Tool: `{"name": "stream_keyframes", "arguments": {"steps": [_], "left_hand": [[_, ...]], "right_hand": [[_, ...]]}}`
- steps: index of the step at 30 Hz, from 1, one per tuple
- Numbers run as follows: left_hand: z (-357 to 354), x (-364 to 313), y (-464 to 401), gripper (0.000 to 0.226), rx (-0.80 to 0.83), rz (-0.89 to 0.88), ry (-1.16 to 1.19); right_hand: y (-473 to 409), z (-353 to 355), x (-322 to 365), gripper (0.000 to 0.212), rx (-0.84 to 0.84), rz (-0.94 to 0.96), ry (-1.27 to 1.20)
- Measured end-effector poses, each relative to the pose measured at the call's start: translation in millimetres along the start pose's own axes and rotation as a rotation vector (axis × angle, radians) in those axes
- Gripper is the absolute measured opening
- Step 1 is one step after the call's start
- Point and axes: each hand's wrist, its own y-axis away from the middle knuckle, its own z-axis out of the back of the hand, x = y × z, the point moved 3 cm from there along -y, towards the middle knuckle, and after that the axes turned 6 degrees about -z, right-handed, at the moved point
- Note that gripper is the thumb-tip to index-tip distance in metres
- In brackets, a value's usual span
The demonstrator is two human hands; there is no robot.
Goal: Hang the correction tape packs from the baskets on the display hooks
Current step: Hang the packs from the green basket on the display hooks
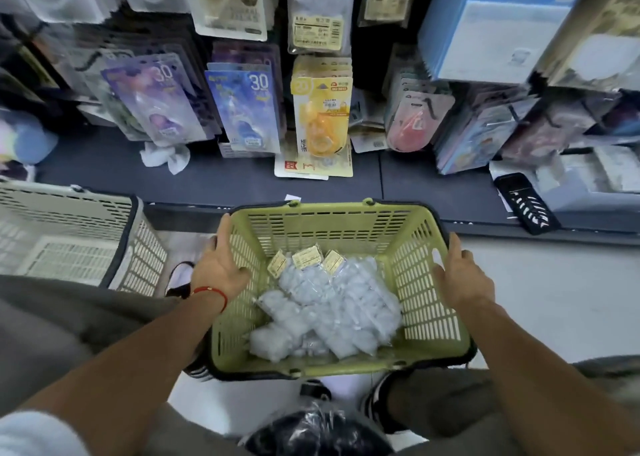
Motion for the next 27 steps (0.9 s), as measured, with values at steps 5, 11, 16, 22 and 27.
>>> {"name": "stream_keyframes", "arguments": {"steps": [5,11,16,22,27], "left_hand": [[-20,-22,-8,0.114,0.065,-0.116,0.097],[-47,-42,2,0.111,-0.028,-0.163,0.084],[-50,-48,1,0.11,-0.088,-0.123,-0.137],[-52,-72,0,0.093,-0.186,-0.118,-0.341],[-85,-129,5,0.07,-0.072,-0.394,-0.171]], "right_hand": [[-11,17,-17,0.064,-0.065,-0.137,-0.055],[3,-24,40,0.063,-0.007,0.414,0.188],[2,-112,13,0.108,0.558,-0.024,-0.003],[-21,-102,-3,0.052,0.305,0.021,-0.108],[-22,-58,-11,0.023,0.275,-0.129,-0.704]]}}
